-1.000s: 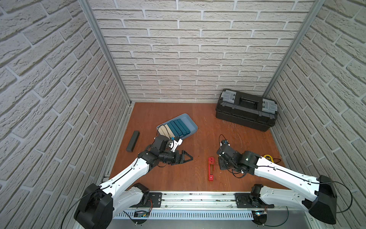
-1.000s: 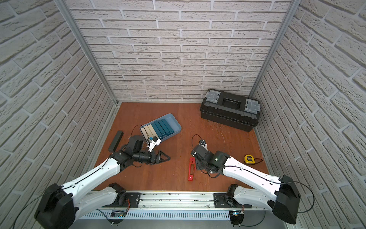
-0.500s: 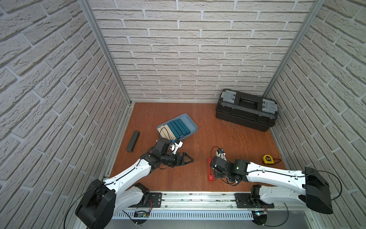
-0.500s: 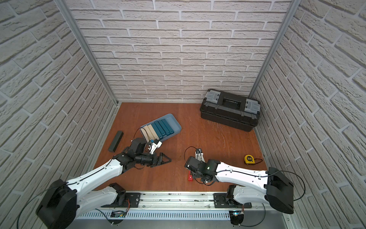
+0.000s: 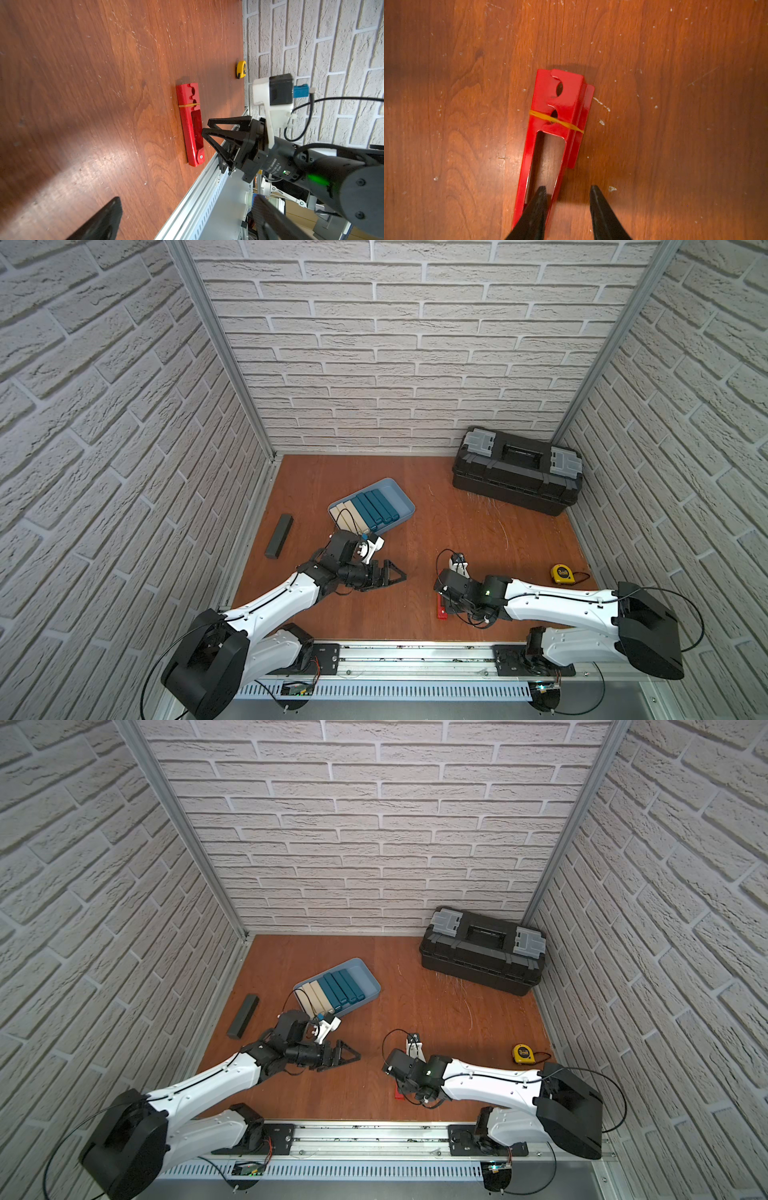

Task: Put the pruning pliers into the storage box
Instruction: Pick up the pruning pliers from the center of the board.

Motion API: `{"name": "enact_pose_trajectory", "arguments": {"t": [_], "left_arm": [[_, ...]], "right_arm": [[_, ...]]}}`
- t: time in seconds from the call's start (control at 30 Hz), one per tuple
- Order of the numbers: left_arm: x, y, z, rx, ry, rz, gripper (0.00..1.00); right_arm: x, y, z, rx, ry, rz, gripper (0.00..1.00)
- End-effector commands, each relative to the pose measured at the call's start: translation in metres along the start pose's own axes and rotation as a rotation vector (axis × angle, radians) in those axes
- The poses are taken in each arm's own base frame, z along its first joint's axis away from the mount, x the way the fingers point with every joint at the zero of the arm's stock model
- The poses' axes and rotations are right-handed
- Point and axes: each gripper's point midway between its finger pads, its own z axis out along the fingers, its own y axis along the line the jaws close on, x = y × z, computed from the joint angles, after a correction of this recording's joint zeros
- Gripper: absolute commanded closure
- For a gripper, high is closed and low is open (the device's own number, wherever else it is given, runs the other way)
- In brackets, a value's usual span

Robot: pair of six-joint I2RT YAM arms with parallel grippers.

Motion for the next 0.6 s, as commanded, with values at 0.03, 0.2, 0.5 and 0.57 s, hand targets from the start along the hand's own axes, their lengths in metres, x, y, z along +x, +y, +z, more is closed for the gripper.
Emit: {"name": "enact_pose_trajectory", "arguments": {"t": [0.03,0.2,0.5,0.57], "left_arm": [[-0.003,-0.003,0.003,0.019,-0.009,0.028,0.02],[-0.002,-0.003,0.003,0.021,-0.004,0.030,0.02],[-0.003,-0.001,0.004,0.014,-0.008,0.027,0.02],[-0.004,-0.002,0.005,0.019,-0.008,0.026,0.02]], "right_arm": [[0.002,0.005,0.007,0.002,0.009,0.014,0.63],[0.004,0.011,0.014,0.002,0.024,0.003,0.68],[0.000,0.012,0.014,0.022,0.026,-0.019,0.97],[-0.002,0.009,0.011,0.036,0.018,-0.026,0.97]]}}
